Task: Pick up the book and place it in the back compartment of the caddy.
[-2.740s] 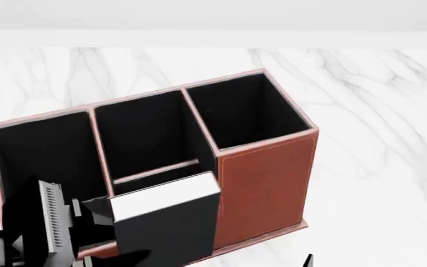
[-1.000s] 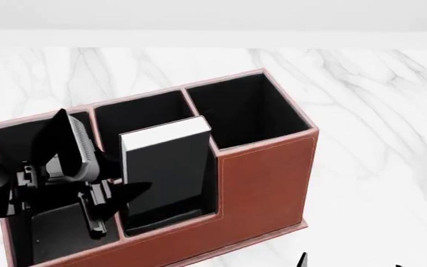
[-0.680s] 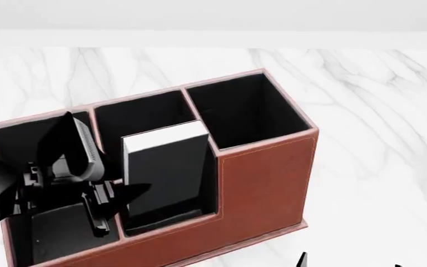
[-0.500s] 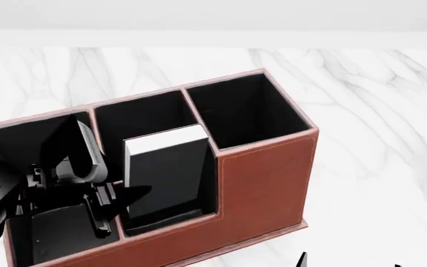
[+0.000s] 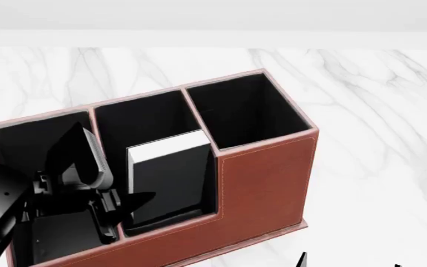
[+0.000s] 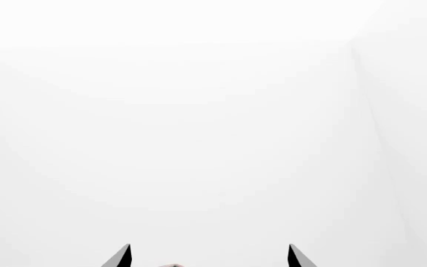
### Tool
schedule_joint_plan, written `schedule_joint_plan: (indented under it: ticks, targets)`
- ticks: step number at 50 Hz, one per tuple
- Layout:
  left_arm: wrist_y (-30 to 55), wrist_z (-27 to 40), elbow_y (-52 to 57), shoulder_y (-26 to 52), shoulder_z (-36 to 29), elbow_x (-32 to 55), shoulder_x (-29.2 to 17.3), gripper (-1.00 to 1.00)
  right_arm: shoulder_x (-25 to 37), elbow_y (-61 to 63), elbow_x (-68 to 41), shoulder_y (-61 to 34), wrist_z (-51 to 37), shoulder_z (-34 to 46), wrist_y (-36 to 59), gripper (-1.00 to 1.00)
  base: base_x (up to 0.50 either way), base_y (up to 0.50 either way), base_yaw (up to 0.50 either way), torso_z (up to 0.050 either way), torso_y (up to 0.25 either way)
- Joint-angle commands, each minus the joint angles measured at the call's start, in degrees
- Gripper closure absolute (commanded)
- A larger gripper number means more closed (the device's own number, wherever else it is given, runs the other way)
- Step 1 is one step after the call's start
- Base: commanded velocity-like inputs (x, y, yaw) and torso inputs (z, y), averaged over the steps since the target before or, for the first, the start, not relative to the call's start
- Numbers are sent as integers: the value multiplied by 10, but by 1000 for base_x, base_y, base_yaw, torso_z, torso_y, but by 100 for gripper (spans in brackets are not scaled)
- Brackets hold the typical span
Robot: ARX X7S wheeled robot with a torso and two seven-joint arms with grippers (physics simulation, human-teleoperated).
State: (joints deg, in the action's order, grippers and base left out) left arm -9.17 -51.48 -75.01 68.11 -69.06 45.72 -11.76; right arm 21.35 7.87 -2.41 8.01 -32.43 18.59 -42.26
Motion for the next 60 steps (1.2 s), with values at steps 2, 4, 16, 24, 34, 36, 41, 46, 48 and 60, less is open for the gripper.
schedule_joint_plan:
  ticks: [2, 4, 16, 24, 34, 36, 41, 46, 48, 60]
  targets:
    - [27, -1, 0, -8, 200, -128, 18, 100, 0, -2, 0, -1, -1, 1, -1, -100, 0, 0, -2, 0, 5]
    - [40, -1, 0, -10, 233, -157, 22, -100, 1, -3, -2, -1, -2, 1, -3, -100, 0, 0, -2, 0, 0]
    - [58, -14, 0, -13, 391, -302, 31, -100, 1, -5, -1, -3, -3, 3, -3, -100, 0, 0, 0, 0, 0]
    - [53, -20, 1, -15, 442, -351, 34, -100, 2, -6, -3, -4, -2, 5, -2, -100, 0, 0, 0, 0, 0]
    - [200, 14, 277, -137, 469, -336, -21, -100, 2, -4, 0, -6, -4, 4, 2, -100, 0, 0, 0, 0, 0]
    - [260, 34, 406, -180, 482, -317, -42, -100, 1, -6, 2, -9, -4, 4, 6, -100, 0, 0, 0, 0, 0]
    - [344, 67, 594, -263, 501, -287, -86, -100, -1, -24, -13, -31, 1, 8, 24, -100, 0, 0, 0, 0, 0]
    - [404, 106, 741, -325, 521, -270, -123, -100, -1, 3, 5, -49, -10, -5, 70, -100, 0, 0, 0, 0, 0]
    - [433, 124, 808, -351, 532, -260, -138, -100, 0, 17, 3, -63, -10, -9, 97, -100, 0, 0, 0, 0, 0]
    - [508, 189, 1013, -425, 554, -247, -175, -100, 15, 123, 8, -100, -9, -22, 212, -100, 0, 0, 0, 0, 0]
